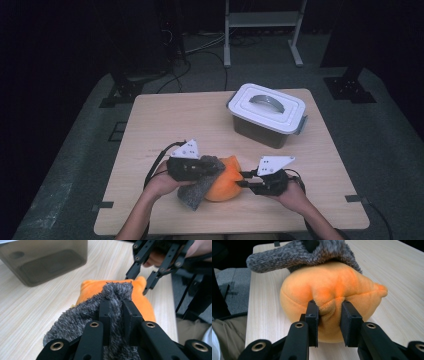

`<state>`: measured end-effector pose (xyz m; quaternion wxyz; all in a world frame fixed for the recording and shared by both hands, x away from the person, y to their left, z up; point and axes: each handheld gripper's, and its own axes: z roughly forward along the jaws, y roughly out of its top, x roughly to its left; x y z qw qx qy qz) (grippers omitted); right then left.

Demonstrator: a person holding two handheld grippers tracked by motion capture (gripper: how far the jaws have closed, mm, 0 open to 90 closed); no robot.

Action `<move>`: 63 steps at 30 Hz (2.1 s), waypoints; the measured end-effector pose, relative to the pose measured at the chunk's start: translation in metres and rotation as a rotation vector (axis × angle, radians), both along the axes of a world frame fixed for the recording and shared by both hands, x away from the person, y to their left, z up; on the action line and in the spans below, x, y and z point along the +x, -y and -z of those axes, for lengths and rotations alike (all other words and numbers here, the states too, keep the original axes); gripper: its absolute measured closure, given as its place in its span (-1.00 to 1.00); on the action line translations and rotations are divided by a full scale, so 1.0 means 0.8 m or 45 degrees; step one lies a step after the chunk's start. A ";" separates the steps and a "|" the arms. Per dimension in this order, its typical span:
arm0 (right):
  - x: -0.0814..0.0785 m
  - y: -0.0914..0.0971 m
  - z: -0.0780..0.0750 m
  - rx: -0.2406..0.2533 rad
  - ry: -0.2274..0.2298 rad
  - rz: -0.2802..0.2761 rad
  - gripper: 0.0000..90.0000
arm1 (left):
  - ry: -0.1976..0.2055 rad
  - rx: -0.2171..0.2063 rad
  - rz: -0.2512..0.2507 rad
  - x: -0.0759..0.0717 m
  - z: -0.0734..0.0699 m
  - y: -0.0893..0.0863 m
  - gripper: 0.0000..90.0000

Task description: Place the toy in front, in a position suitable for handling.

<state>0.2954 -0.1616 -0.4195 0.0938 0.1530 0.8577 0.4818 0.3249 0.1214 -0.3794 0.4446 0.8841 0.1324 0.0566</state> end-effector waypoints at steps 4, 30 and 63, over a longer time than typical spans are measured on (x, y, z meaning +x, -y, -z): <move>0.001 0.009 0.004 -0.033 -0.013 -0.012 0.53 | -0.047 -0.017 -0.014 0.004 0.016 -0.006 0.76; 0.003 0.011 0.010 0.002 -0.109 -0.071 0.09 | -0.080 -0.016 0.032 -0.006 0.021 0.012 0.75; 0.007 0.005 0.004 -0.061 0.119 -0.131 0.20 | -0.065 -0.132 -0.015 -0.009 0.031 -0.006 0.75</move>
